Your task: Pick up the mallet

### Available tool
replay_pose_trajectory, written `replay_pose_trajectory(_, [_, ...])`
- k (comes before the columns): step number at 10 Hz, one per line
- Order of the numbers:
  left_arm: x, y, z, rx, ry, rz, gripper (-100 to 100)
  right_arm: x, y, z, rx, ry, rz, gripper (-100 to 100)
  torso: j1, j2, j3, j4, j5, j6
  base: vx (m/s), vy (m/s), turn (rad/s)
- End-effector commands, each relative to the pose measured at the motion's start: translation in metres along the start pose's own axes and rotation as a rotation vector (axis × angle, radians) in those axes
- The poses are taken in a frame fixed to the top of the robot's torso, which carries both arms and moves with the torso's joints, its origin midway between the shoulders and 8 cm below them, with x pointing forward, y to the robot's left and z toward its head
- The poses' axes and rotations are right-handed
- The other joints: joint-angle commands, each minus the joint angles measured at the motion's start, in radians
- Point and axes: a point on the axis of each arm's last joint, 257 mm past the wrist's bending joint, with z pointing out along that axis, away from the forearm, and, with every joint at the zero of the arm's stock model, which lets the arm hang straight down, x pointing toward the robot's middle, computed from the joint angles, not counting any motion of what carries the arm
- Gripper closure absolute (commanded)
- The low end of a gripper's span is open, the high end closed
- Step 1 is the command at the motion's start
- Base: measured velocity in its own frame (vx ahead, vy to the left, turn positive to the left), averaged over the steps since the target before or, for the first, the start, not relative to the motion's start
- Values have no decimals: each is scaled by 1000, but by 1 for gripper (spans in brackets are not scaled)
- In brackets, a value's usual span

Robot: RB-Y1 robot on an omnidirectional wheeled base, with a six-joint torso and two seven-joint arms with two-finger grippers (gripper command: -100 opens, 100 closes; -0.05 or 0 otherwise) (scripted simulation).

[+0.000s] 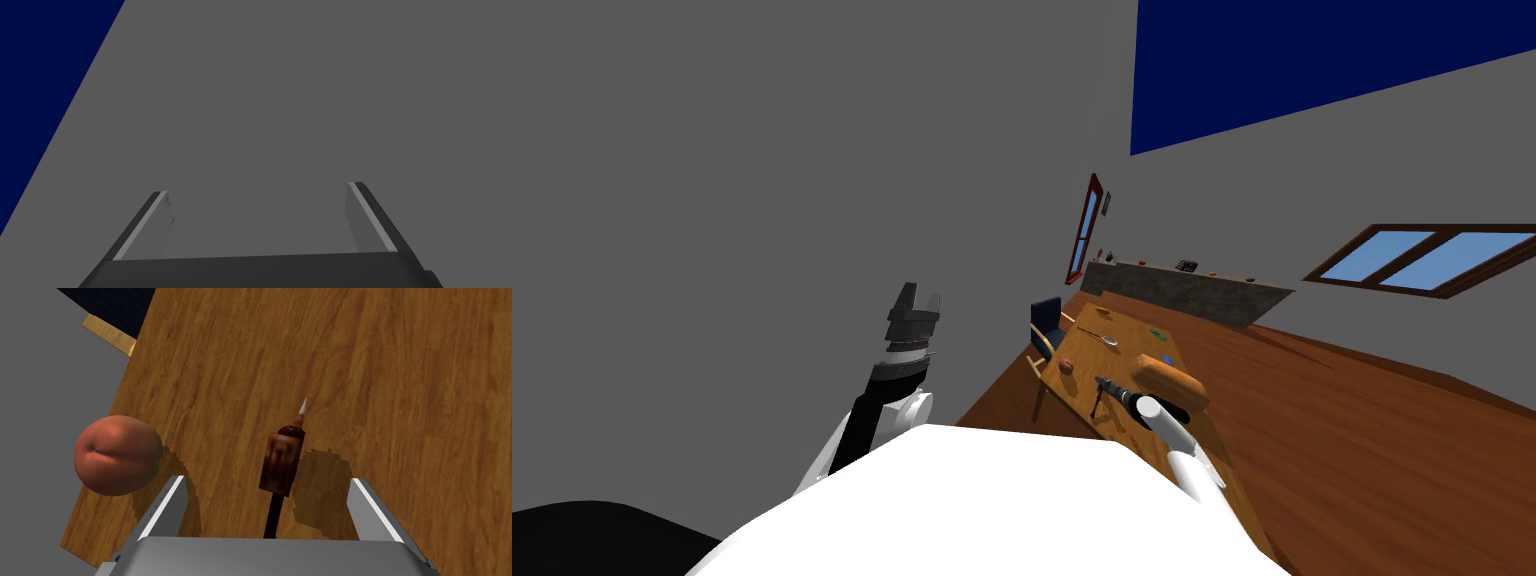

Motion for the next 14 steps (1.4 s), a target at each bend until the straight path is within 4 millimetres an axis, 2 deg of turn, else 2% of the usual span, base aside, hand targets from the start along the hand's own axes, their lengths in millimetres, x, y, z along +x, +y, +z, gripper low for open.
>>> replay_pose_trajectory(1, [0,0,0,0,0,0,0,-18,6,2,-4,-46,69,-100,0,0,0,0,0,0,30,31,27])
replay_pose_trajectory(2, [0,0,0,0,0,0,0,-18,6,2,-4,-46,76,-100,0,0,0,0,0,0,23,23,16])
replay_pose_trajectory(4, [0,0,0,0,0,0,0,-46,15,5,-13,-115,177,-100,-1,1,0,0,0,0,22,22,38])
replay_pose_trajectory(5, [0,0,0,0,0,0,0,-46,15,5,-13,-115,184,-100,-1,0,0,0,0,0,19,15,6])
replay_pose_trajectory(8, [0,0,0,0,0,0,0,-78,18,7,-20,-184,296,-100,-2,2,1,0,0,0,6,2,16])
replay_pose_trajectory(9, [0,0,0,0,0,0,0,-84,19,8,-21,-195,312,-100,-2,2,1,0,-1,0,-9,-14,0])
replay_pose_trajectory(10, [0,0,0,0,0,0,0,-79,19,8,-21,-185,296,-100,-3,3,1,1,-1,0,-5,-7,0])
replay_pose_trajectory(11, [0,0,0,0,0,0,0,-80,18,8,-21,-188,301,0,-3,3,1,1,-1,0,0,0,0])
replay_pose_trajectory(12, [0,0,0,0,0,0,0,-92,13,14,-20,-188,299,-100,-2,2,1,1,0,0,39,-23,-23])
replay_pose_trajectory(13, [0,0,0,0,0,0,0,-102,9,18,-20,-189,296,-100,-3,0,0,0,-1,0,85,-57,-26])
replay_pose_trajectory(14, [0,0,0,0,0,0,0,-99,13,15,-20,-192,301,-100,-5,-2,-1,0,-1,0,41,-29,0])
